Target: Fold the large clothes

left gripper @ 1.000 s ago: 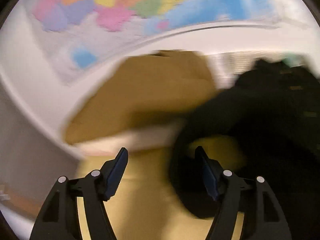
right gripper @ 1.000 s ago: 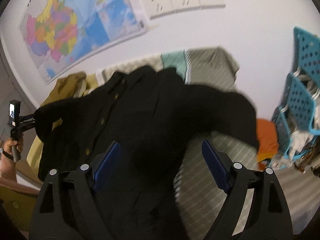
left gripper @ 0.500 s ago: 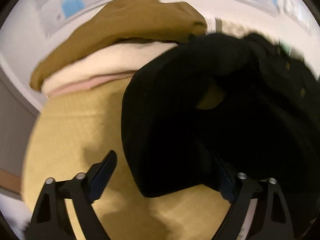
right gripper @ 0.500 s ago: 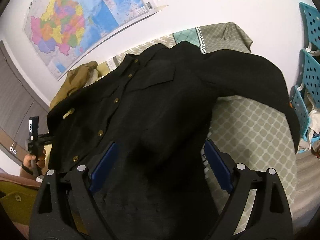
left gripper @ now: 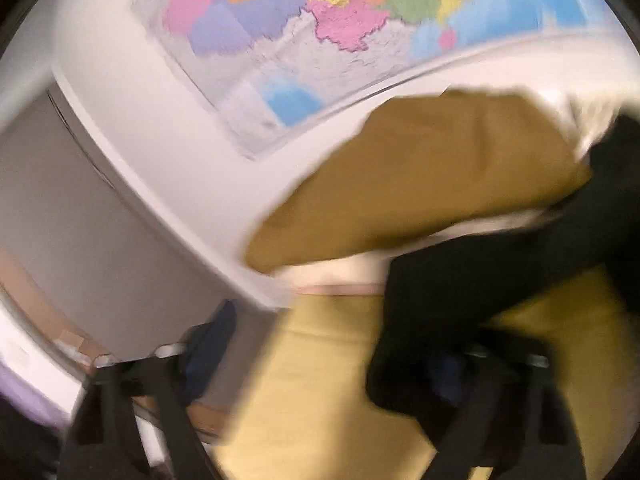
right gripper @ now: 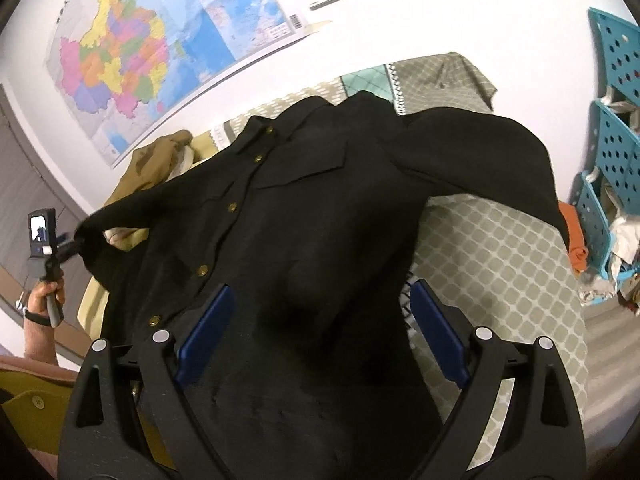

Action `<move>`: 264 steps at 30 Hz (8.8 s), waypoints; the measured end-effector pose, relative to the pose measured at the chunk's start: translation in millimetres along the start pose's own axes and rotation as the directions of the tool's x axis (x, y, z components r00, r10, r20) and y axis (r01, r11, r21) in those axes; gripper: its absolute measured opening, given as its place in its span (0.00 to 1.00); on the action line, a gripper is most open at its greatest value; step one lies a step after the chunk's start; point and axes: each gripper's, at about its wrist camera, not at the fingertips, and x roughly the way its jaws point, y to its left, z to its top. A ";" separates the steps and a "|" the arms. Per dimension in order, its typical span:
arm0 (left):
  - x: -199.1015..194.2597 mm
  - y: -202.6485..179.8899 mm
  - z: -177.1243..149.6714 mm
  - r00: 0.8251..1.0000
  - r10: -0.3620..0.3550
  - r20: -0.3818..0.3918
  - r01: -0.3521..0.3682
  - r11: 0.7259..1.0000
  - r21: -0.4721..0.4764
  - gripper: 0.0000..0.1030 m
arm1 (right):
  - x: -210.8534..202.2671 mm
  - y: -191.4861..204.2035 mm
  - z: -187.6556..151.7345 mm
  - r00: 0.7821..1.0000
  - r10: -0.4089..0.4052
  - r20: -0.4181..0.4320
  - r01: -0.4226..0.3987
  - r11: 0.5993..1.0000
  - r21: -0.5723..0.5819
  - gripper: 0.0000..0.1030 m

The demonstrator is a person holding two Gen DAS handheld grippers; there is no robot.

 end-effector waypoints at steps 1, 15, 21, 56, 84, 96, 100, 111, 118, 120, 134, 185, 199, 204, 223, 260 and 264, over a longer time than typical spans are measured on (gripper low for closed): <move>-4.6 -3.9 -6.7 0.993 -0.121 -0.006 0.121 0.993 -0.002 0.78 | -1.0 -1.6 -2.1 1.000 -0.002 -0.001 0.002 1.000 0.005 0.86; -52.1 -92.9 -66.5 0.237 -0.970 -0.043 0.967 0.240 -0.089 0.93 | -13.5 -15.3 -46.6 0.996 0.077 -0.041 -0.074 0.996 0.058 0.94; -65.7 -135.9 -63.5 0.130 -0.990 -0.050 0.982 0.135 -0.129 0.64 | -6.6 -3.7 -52.9 0.998 0.063 -0.027 -0.063 0.998 -0.001 0.76; -98.6 -156.7 75.0 0.474 -0.880 0.040 0.870 0.475 0.134 0.75 | 74.5 75.4 95.1 0.999 0.031 -0.015 -0.034 0.962 -0.271 0.70; -17.1 -299.7 165.4 0.407 -0.906 -0.119 0.913 0.401 0.073 0.61 | 226.8 98.4 169.7 0.992 -0.078 -0.103 0.043 0.950 -0.308 0.05; -15.2 -308.6 166.2 0.374 -0.915 -0.150 0.926 0.358 0.123 0.76 | 207.7 59.5 185.8 0.995 -0.062 -0.081 0.047 0.984 -0.172 0.47; -5.2 -305.9 187.0 0.334 -0.931 -0.147 0.943 0.331 0.040 0.78 | 217.1 49.9 203.9 0.994 -0.043 -0.096 0.034 0.995 -0.097 0.50; -4.2 -333.3 206.5 0.491 -0.847 -0.202 0.870 0.491 0.055 0.08 | 262.3 70.5 213.6 0.975 -0.131 -0.179 0.104 0.983 -0.153 0.05; -8.1 -306.3 228.5 0.453 -0.885 -0.110 0.890 0.457 -0.006 0.04 | 218.8 74.8 241.5 0.999 -0.023 -0.039 0.018 0.991 -0.133 0.04; -13.2 -298.9 239.7 0.455 -0.887 -0.077 0.890 0.456 -0.007 0.04 | 213.8 77.1 251.3 1.000 -0.018 -0.008 0.017 0.991 -0.132 0.04; -7.1 -314.0 219.4 0.514 -0.851 -0.109 0.856 0.501 0.126 0.34 | 230.8 40.2 250.2 0.992 -0.046 -0.119 0.039 0.998 -0.058 0.33; -196.1 -188.6 32.6 0.118 -0.966 -0.231 0.923 0.021 0.384 0.14 | -25.5 143.5 -82.4 0.968 0.230 -0.100 -0.251 0.907 -0.340 0.63; -187.0 -179.9 25.7 0.138 -0.964 -0.226 0.939 0.056 0.338 0.41 | 62.6 209.1 -123.5 0.997 0.007 -0.075 -0.054 0.760 -0.648 0.41; -181.9 -158.8 21.8 0.113 -0.969 -0.219 0.952 0.042 0.305 0.53 | 47.0 197.3 -112.5 0.990 0.096 -0.105 -0.139 0.818 -0.558 0.03; -155.4 -107.9 46.2 0.359 -0.933 0.003 0.868 0.335 0.366 0.77 | 30.1 181.6 -115.0 0.960 0.097 -0.263 -0.224 0.828 -0.513 0.03; -99.9 -343.5 214.0 0.663 -0.738 0.125 0.595 0.620 0.511 0.02 | 38.9 141.7 -118.6 0.924 0.228 -0.306 -0.312 0.914 -0.260 0.02; -104.0 -344.3 226.8 0.698 -0.686 0.206 0.521 0.683 0.512 0.02 | 38.8 140.0 -118.5 0.923 0.229 -0.310 -0.314 0.914 -0.259 0.02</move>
